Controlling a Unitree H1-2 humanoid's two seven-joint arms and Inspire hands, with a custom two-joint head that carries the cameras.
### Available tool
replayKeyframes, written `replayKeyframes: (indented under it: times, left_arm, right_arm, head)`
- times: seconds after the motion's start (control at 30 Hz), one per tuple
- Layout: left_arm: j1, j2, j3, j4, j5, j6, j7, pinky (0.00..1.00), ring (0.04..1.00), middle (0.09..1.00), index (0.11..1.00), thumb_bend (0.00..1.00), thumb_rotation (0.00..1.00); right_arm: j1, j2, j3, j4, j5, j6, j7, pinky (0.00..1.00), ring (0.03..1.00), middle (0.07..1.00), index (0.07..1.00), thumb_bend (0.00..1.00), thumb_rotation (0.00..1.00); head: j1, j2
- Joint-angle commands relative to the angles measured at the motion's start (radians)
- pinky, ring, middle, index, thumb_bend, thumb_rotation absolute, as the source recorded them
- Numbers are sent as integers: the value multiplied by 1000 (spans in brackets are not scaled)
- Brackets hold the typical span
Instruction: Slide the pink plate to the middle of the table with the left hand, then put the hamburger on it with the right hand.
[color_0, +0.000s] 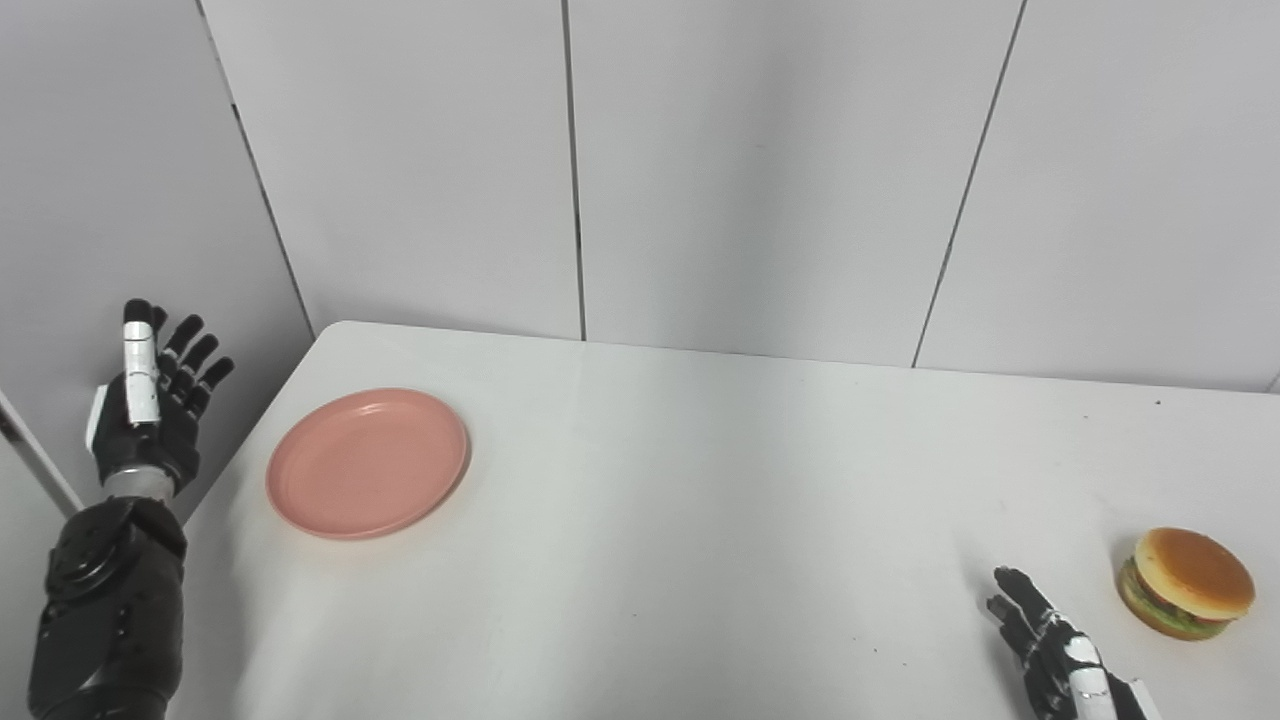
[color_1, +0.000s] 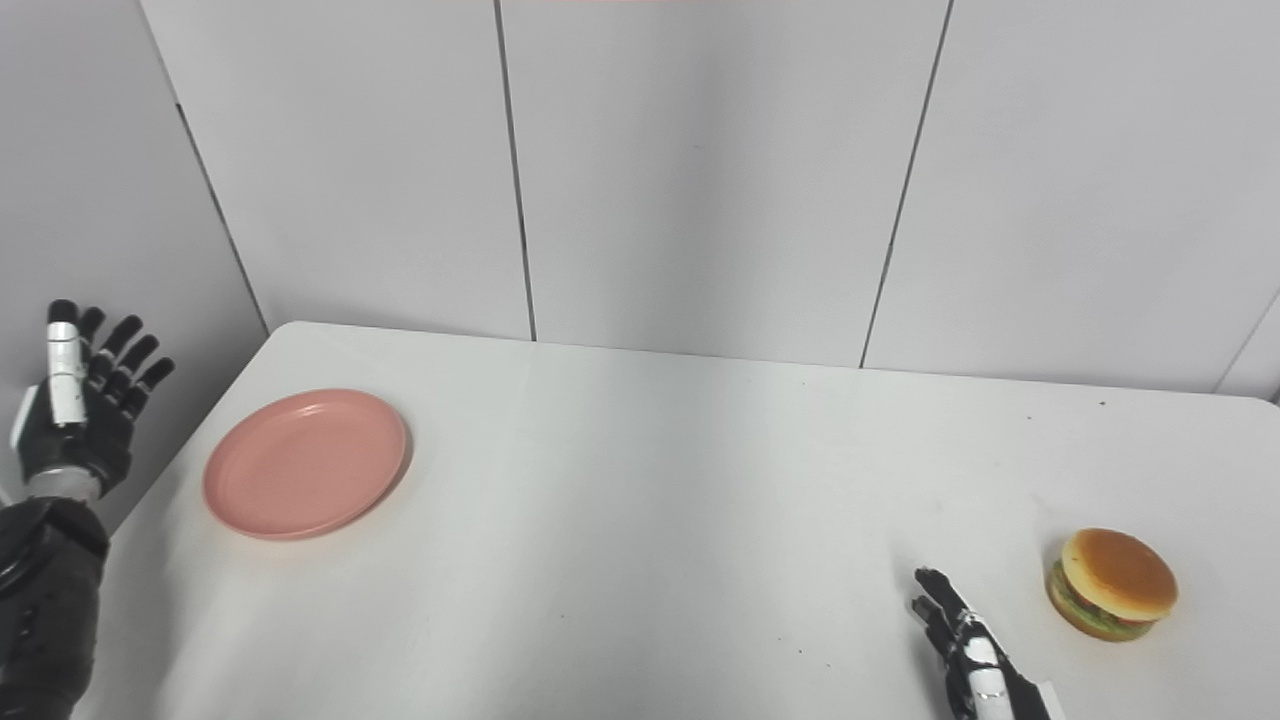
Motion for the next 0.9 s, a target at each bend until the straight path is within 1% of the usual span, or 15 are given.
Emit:
replayKeyframes:
  times: [0.0,0.2,0.3,0.33,0.47,0.6,0.73,0.8,0.87]
  left_arm:
    - [-46,24,6,3,-21,-7,-14,900,937,936,980,871,836]
    - [-45,15,1,65,-35,-14,-24,908,933,944,980,874,828]
    - [-35,0,-5,68,-32,-14,-25,911,935,945,983,872,823]
    - [-31,-6,-7,66,-31,-12,-24,909,932,930,978,869,823]
    - [-14,-30,-30,65,-9,-20,-20,869,911,892,960,870,804]
    - [-14,-40,-49,86,-4,-31,-29,861,907,895,947,875,784]
    - [-14,-49,-70,77,-7,-16,-40,870,914,906,939,869,769]
    - [-17,-51,-87,74,6,-16,-36,849,898,894,930,888,765]
    - [-20,-52,-112,74,23,-22,-40,852,900,898,927,895,771]
  right_arm:
    - [16,-10,-2,-20,1,38,5,1000,932,950,870,775,999]
    - [16,-11,1,-33,-1,52,5,999,924,942,856,773,998]
    - [17,-11,2,-36,-1,51,6,1000,924,943,853,768,998]
    - [17,-11,3,-37,-1,51,7,1000,925,943,852,765,999]
    - [19,-11,3,-42,2,57,7,997,920,936,844,768,991]
    - [19,-9,6,-49,-2,65,5,997,916,932,843,772,987]
    - [21,-7,9,-59,0,75,4,994,908,925,836,777,975]
    - [20,-7,11,-63,-4,80,3,989,902,921,833,778,976]
    - [19,-6,12,-63,-8,84,2,994,907,923,838,775,978]
  head:
    - [-2,4]
    - [-7,8]
    - [-11,11]
    - [-11,11]
    - [-13,12]
    - [-20,16]
    - [-22,19]
    - [-23,20]
    - [-26,20]
